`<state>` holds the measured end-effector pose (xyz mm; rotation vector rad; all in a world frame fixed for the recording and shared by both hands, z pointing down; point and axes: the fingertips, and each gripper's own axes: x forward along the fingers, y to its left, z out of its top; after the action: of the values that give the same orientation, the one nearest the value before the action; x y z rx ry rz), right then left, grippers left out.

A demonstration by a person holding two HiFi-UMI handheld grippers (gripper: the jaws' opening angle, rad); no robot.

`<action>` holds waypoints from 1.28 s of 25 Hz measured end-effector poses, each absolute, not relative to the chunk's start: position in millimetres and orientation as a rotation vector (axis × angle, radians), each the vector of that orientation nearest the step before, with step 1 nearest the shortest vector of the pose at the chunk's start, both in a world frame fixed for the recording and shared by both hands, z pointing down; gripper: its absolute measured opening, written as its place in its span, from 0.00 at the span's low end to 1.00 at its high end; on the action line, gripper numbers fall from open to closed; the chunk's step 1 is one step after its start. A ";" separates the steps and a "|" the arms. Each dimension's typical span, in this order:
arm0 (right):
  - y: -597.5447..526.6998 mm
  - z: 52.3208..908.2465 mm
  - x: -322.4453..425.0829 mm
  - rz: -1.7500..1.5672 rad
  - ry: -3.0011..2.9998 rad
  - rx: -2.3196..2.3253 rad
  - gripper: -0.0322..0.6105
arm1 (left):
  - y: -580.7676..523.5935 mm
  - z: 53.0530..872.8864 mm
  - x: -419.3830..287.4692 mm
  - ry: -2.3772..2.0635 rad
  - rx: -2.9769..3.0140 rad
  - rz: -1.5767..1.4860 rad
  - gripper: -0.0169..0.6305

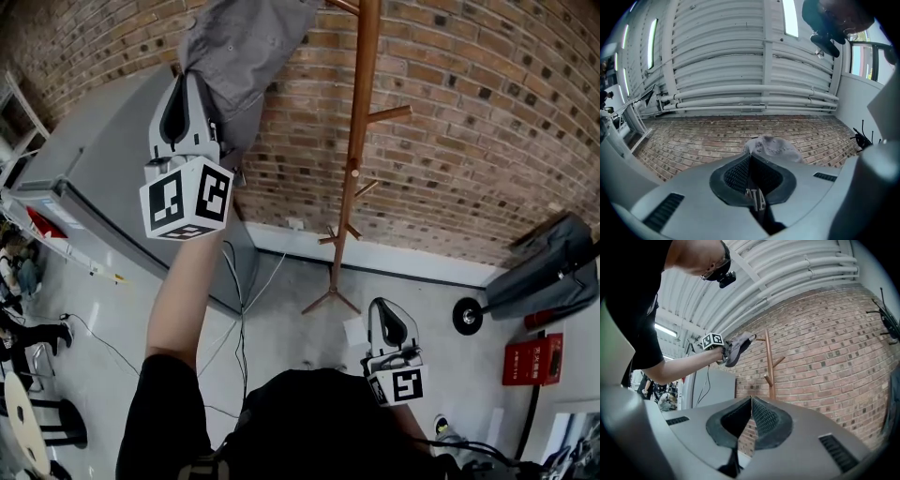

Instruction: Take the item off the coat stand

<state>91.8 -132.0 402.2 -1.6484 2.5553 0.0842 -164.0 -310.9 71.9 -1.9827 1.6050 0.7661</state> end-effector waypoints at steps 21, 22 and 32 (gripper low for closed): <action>-131.6 390.1 79.5 0.035 2.528 -1.612 0.08 | -234.6 152.9 -139.3 1.570 -2.221 0.825 0.06; -131.5 387.3 80.6 0.036 2.518 -1.616 0.08 | -228.9 158.6 -137.8 1.570 -2.226 0.825 0.06; -127.5 374.7 82.1 0.069 2.478 -1.634 0.08 | -199.9 207.9 -122.6 1.577 -2.337 0.766 0.06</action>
<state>82.1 -127.5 374.7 -1.6342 2.4783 0.0690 -122.6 -199.9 207.9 -2.3371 1.5775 0.7662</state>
